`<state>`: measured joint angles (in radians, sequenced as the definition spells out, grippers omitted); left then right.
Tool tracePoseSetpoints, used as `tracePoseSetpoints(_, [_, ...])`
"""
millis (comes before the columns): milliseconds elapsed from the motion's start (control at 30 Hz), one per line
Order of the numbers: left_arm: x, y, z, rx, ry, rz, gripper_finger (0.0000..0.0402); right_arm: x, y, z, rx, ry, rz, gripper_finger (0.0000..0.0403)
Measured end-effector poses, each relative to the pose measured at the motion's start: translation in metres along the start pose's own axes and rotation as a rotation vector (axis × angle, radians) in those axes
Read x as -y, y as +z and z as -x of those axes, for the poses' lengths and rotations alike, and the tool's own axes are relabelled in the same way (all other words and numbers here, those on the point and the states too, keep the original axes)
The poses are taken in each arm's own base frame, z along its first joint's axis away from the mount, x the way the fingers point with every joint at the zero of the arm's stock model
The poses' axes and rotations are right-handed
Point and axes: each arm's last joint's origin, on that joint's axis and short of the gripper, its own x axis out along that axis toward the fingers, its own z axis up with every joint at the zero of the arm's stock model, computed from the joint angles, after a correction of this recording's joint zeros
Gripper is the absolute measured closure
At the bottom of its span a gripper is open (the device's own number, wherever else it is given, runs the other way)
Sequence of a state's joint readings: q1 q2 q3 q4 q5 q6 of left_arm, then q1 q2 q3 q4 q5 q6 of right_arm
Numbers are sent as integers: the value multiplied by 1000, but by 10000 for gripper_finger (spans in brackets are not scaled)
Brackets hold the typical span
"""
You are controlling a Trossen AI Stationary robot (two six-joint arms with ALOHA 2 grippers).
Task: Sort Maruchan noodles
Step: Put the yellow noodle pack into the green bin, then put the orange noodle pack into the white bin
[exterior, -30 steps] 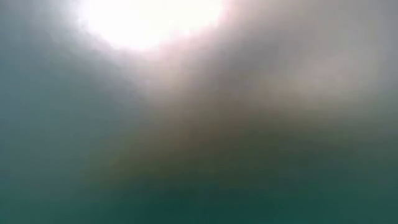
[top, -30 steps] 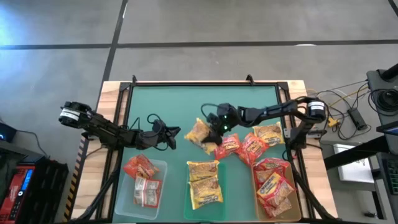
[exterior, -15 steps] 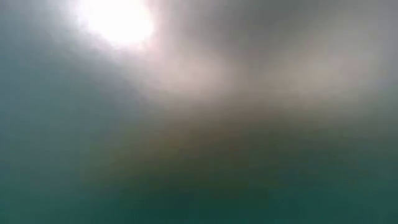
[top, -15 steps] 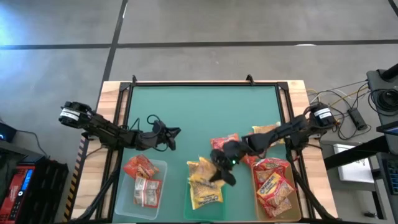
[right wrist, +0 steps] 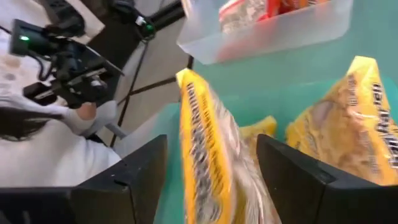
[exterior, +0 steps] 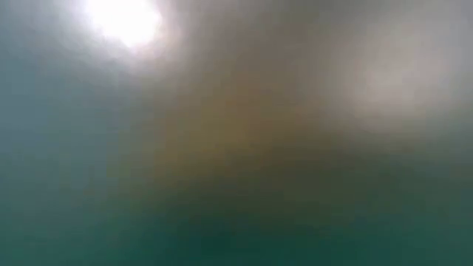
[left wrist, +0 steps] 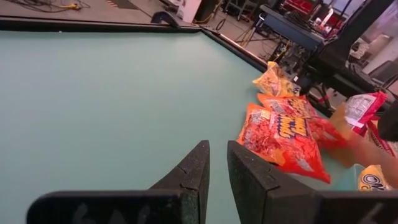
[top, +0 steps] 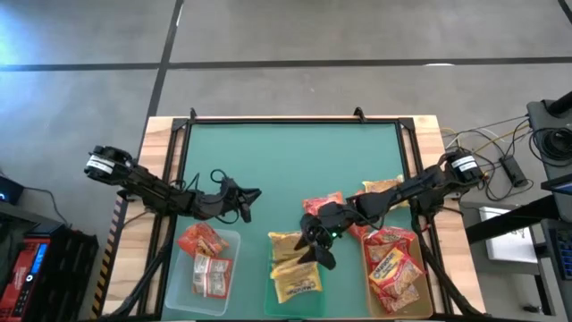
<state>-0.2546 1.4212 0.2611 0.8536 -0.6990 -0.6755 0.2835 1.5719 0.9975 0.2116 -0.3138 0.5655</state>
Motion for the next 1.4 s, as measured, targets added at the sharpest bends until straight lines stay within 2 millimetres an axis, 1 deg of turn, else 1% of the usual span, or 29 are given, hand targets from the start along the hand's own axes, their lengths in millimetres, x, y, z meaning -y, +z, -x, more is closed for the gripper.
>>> tracePoseSetpoints(133, [0,0,0,0,1,-12,361,-3,9,2,-67,-49,-18,158])
tracePoseSetpoints(200, [0,0,0,0,1,-12,361,-4,14,8,-143,-114,-7,158])
tracePoseSetpoints(267, [0,0,0,1,1,-12,361,-3,17,15,-219,-263,17,159])
tracePoseSetpoints(367, [0,0,0,1,2,-13,361,2,13,26,-326,-529,58,162])
tracePoseSetpoints(433, [0,0,0,1,3,-13,361,7,7,31,-375,-649,71,163])
tracePoseSetpoints(500, [0,0,0,1,3,-14,361,12,2,35,-416,-729,110,163])
tracePoseSetpoints(667, [0,0,0,-1,4,-15,361,19,-9,38,-502,-772,180,163])
tracePoseSetpoints(800, [0,0,0,-1,4,-15,361,30,-25,39,-560,-793,194,163])
tracePoseSetpoints(867, [0,0,0,-1,4,-15,361,37,-35,40,-575,-835,208,163])
tracePoseSetpoints(1000, [0,0,0,-1,4,-15,361,47,-46,40,-566,-908,255,163])
tracePoseSetpoints(1267, [0,0,0,-1,4,-29,361,59,-62,36,-520,-890,300,163])
tracePoseSetpoints(1400, [0,0,0,-1,4,-30,361,66,-65,35,-486,-889,301,163])
